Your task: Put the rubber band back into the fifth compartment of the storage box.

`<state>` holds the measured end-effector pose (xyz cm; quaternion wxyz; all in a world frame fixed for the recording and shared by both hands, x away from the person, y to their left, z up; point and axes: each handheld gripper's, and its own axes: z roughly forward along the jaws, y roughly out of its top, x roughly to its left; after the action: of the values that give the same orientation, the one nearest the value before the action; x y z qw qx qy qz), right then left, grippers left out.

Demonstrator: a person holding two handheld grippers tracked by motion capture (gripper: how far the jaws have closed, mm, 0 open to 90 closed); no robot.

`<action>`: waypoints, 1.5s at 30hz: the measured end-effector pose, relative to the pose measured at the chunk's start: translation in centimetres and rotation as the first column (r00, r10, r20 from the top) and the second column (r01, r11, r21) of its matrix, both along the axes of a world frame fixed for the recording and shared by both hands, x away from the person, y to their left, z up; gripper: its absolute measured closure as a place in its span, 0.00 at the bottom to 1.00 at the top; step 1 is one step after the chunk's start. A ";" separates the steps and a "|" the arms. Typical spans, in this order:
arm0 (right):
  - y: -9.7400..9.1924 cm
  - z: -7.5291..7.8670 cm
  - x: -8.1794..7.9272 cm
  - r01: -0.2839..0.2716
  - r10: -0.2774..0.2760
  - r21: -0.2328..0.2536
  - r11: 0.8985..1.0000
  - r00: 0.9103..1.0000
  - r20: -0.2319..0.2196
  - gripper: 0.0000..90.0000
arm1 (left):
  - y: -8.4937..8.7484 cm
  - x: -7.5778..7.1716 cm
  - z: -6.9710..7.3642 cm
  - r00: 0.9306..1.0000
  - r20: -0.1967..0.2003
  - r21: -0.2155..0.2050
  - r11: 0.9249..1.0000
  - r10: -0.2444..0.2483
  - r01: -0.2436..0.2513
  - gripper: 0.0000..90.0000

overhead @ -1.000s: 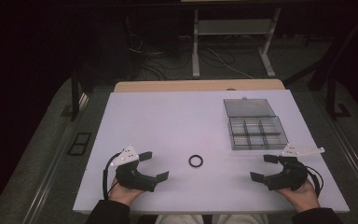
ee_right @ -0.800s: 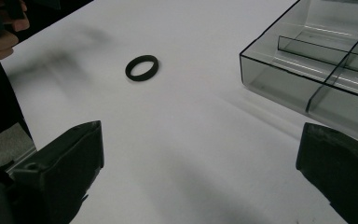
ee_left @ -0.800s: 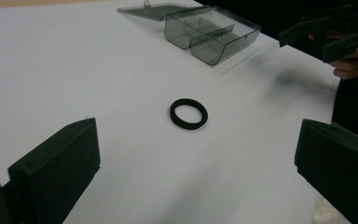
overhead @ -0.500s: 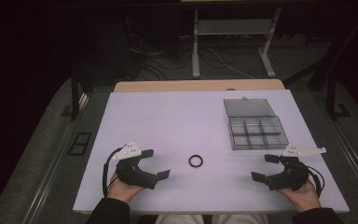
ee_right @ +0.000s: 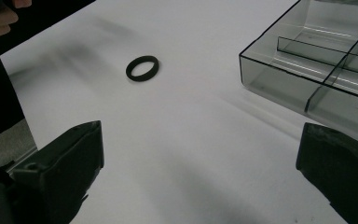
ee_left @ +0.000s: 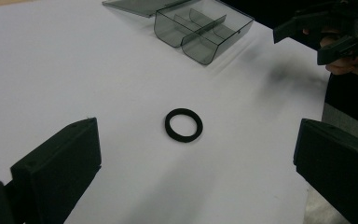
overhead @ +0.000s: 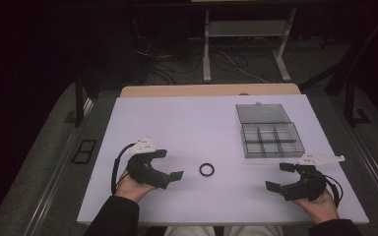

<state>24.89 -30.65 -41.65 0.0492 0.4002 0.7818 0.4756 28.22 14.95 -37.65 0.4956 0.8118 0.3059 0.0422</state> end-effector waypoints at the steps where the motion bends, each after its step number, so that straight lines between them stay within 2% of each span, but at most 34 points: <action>1: 0.0 0.0 0.0 0.000 0.000 0.000 1.000 1.000 0.001 0.01 | -0.1 0.1 0.1 1.000 -0.002 0.001 1.000 -0.001 0.001 0.00; 31: 0.0 0.0 0.0 -0.005 0.005 0.000 1.000 1.000 0.002 0.01 | -3.6 3.8 0.5 0.997 -0.038 0.080 0.994 -0.068 0.071 0.00; 33: 0.0 0.0 0.0 -0.005 0.005 0.000 1.000 1.000 0.003 0.01 | -3.9 4.1 0.5 0.996 -0.040 0.097 0.992 -0.083 0.086 0.00; 38: 0.0 0.0 0.0 -0.005 0.005 0.001 1.000 1.000 0.004 0.01 | -4.5 4.4 0.3 0.994 -0.046 0.109 0.989 -0.095 0.100 0.00; 45: 0.0 0.0 0.0 -0.010 0.010 -0.003 1.000 1.000 0.002 0.01 | -5.3 5.3 -0.6 0.992 -0.070 0.135 0.984 -0.109 0.118 0.00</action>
<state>24.85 -30.63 -41.70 0.0483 0.3958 0.7845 0.4749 33.53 9.66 -38.25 0.4296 0.8614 0.2707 0.0099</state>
